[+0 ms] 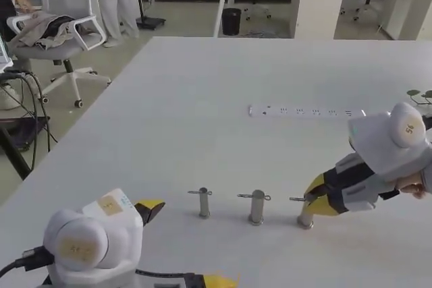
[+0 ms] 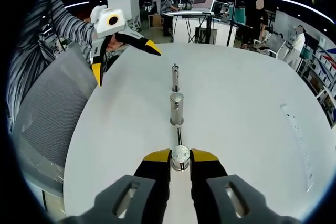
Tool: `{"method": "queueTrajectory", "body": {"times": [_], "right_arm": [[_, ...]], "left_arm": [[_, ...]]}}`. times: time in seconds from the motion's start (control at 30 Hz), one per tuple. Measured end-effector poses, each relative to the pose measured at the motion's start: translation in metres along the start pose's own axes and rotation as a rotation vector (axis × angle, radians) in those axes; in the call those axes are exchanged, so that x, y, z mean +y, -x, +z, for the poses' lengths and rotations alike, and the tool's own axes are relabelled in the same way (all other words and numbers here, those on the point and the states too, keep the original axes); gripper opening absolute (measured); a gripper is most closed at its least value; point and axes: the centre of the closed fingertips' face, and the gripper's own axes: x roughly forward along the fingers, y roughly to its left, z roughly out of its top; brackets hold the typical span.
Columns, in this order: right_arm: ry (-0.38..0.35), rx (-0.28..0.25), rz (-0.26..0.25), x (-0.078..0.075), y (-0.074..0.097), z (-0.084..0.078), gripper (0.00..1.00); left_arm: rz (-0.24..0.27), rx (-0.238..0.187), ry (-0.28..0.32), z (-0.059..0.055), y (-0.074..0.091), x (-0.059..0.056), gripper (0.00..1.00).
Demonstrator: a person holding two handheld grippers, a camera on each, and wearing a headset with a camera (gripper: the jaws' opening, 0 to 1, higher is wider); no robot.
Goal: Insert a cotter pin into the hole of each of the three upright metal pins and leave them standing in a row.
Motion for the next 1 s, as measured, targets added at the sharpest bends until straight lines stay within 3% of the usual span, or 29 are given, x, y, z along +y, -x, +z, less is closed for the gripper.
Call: {"method": "queueTrajectory", "body": {"times": [0.27, 0.5, 0.7, 0.8, 0.9, 1.0], "right_arm": [[-0.020, -0.007, 0.002, 0.001, 0.000, 0.000, 0.09], [-0.017, 0.012, -0.027, 0.000, -0.001, -0.006, 0.12], [-0.064, -0.038, -0.100, -0.007, 0.009, 0.002, 0.27], [-0.123, -0.097, -0.141, -0.004, 0.018, 0.012, 0.31], [-0.183, -0.105, -0.166, 0.000, 0.024, 0.017, 0.38], [-0.185, -0.135, -0.190, 0.006, 0.029, 0.026, 0.37]], "left_arm": [[-0.002, 0.003, -0.006, 0.002, 0.000, -0.001, 0.98], [0.000, 0.007, -0.008, 0.003, -0.001, 0.000, 0.98], [0.004, 0.009, 0.020, 0.003, -0.001, 0.004, 0.98], [0.020, -0.008, 0.054, 0.007, -0.001, 0.009, 0.97], [0.039, 0.006, 0.054, 0.008, 0.000, 0.013, 0.96], [0.042, -0.025, 0.092, 0.017, 0.001, 0.014, 0.95]]}}
